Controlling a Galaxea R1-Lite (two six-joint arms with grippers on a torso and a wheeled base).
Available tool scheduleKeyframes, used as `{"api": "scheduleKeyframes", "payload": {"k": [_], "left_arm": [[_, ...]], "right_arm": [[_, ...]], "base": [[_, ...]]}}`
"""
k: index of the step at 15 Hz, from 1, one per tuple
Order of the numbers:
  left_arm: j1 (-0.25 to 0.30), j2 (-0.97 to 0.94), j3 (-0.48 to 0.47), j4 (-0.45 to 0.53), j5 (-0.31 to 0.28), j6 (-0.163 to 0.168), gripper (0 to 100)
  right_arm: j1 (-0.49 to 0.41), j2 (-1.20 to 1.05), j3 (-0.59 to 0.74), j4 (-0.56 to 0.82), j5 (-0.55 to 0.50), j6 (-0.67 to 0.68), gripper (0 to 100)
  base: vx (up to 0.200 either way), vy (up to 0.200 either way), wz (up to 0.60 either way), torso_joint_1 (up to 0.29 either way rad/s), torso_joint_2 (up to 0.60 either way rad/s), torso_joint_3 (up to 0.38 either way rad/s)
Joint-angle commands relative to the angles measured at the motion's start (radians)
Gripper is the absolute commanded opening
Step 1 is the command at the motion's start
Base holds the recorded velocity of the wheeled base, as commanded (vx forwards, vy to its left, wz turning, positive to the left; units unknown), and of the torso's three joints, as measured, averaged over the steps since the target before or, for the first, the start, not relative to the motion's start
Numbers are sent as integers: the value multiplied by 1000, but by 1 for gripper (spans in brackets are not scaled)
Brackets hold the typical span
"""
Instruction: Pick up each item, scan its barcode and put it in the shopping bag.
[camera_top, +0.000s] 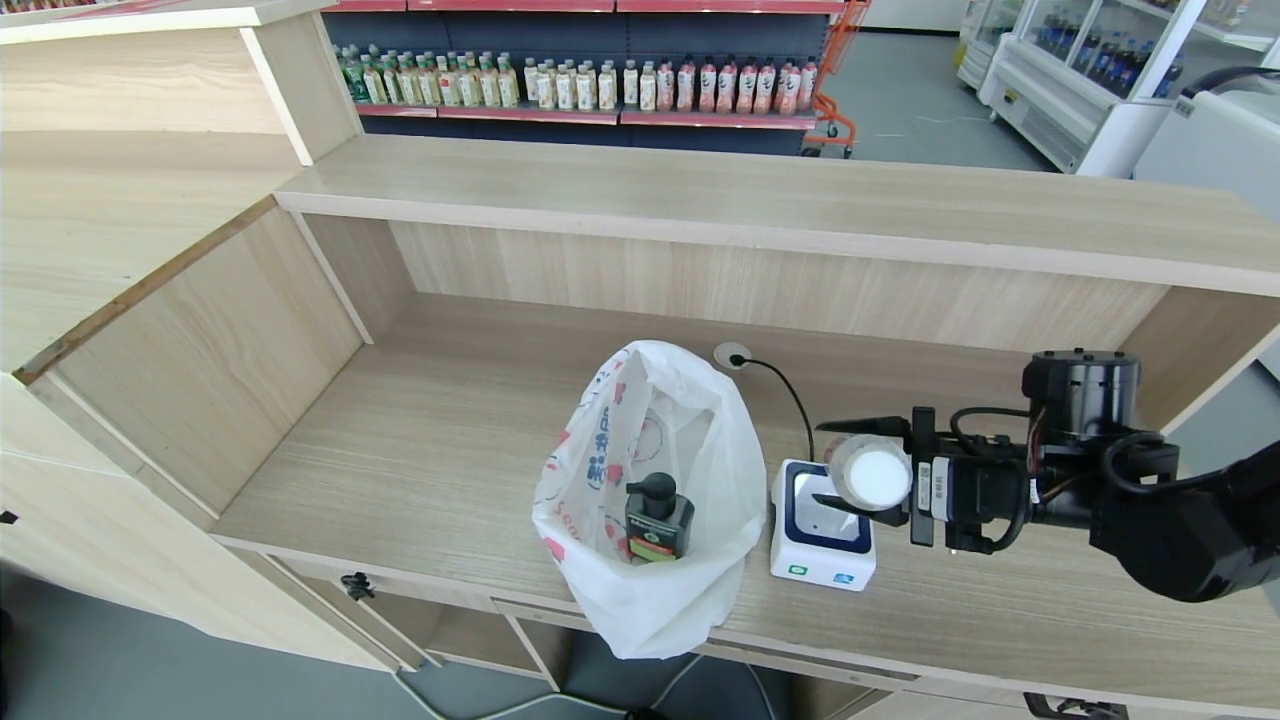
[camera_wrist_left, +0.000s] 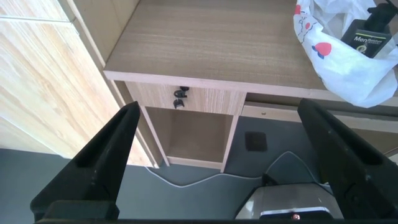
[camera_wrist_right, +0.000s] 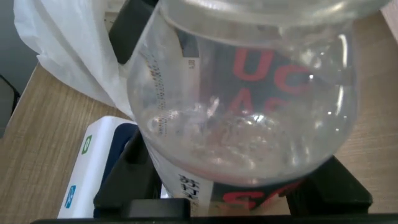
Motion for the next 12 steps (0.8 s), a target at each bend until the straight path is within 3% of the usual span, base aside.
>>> {"api": "scheduleKeyframes", "payload": {"k": [1,12], "left_arm": [[0,0,0,0,0,0,100],[0,0,0,0,-1,0,100]], "right_arm": [[25,30,-39,1,12,0,0],[10,85,-71,3,36,0,0]], "base": [[0,0,0,0,0,0],[0,0,0,0,0,0]]}}
